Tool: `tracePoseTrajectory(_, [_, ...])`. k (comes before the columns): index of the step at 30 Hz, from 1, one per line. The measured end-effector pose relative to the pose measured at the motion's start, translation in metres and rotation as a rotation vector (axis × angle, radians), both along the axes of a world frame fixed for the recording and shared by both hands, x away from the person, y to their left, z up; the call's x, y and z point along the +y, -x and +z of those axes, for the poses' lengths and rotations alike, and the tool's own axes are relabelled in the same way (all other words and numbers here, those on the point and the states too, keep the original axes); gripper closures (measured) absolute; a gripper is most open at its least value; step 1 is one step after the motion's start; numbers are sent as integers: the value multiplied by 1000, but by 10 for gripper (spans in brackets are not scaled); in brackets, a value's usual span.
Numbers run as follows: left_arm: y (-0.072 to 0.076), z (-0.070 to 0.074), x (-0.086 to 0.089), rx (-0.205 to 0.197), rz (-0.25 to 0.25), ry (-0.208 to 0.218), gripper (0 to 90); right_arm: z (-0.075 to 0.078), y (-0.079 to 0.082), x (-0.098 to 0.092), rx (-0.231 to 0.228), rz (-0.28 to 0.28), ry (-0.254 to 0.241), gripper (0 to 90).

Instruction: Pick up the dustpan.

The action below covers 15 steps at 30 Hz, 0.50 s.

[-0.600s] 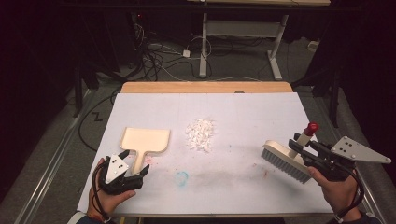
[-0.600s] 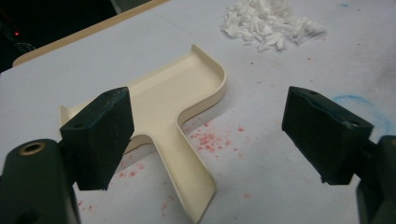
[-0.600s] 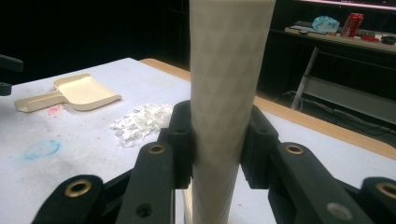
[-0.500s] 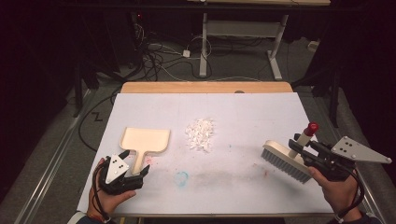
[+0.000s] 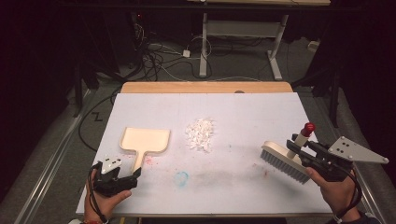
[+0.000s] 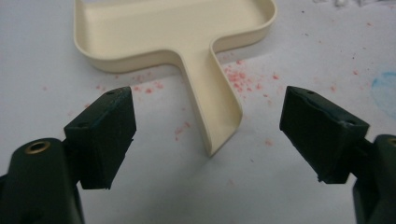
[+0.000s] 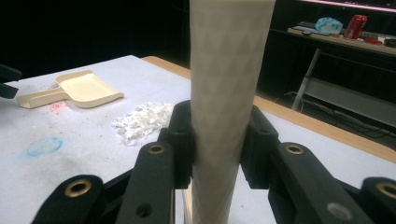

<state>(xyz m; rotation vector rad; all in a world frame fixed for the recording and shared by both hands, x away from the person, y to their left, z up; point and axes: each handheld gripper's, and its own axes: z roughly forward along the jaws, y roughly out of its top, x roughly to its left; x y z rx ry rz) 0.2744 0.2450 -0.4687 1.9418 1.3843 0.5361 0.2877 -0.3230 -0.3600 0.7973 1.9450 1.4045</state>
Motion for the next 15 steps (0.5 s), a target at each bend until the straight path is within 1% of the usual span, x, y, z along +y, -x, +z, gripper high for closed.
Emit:
tracePoseTrajectory(2, [-6, -2, -3, 33, 0, 20, 184, -1, -1, 1, 4, -1, 2, 701])
tracePoseTrajectory(3, [-11, -3, -5, 48, -4, 20, 191, -1, -2, 1, 7, -2, 5, 701])
tracePoseTrajectory(4, [-15, -4, -9, 62, -5, 16, 193, -2, -2, 1, 10, -4, 8, 701])
tracePoseTrajectory(6, [-25, -4, -15, 85, 23, -18, 211, -3, -3, 1, 15, -9, 7, 701])
tracePoseTrajectory(7, [-31, -4, -16, 89, 27, -24, 219, -3, -3, 1, 16, -10, 8, 701])
tracePoseTrajectory(9, [-44, -7, -17, 110, 61, -29, 243, -4, -4, 0, 17, -10, 3, 701])
tracePoseTrajectory(11, [-54, -10, -15, 135, 65, -15, 331, -3, -3, 0, 17, -13, 5, 701])
tracePoseTrajectory(12, [-58, -12, -15, 152, 68, -18, 378, -3, -3, 0, 18, -13, 0, 701])
tracePoseTrajectory(13, [-60, -12, -14, 145, 68, -16, 394, -3, -3, -1, 13, -12, -4, 701])
tracePoseTrajectory(14, [-63, -12, -14, 147, 71, -34, 425, -3, -3, -2, 14, -14, -11, 701])
tracePoseTrajectory(15, [-65, -12, -15, 145, 73, -44, 467, -2, -3, -3, 14, -17, -14, 701])
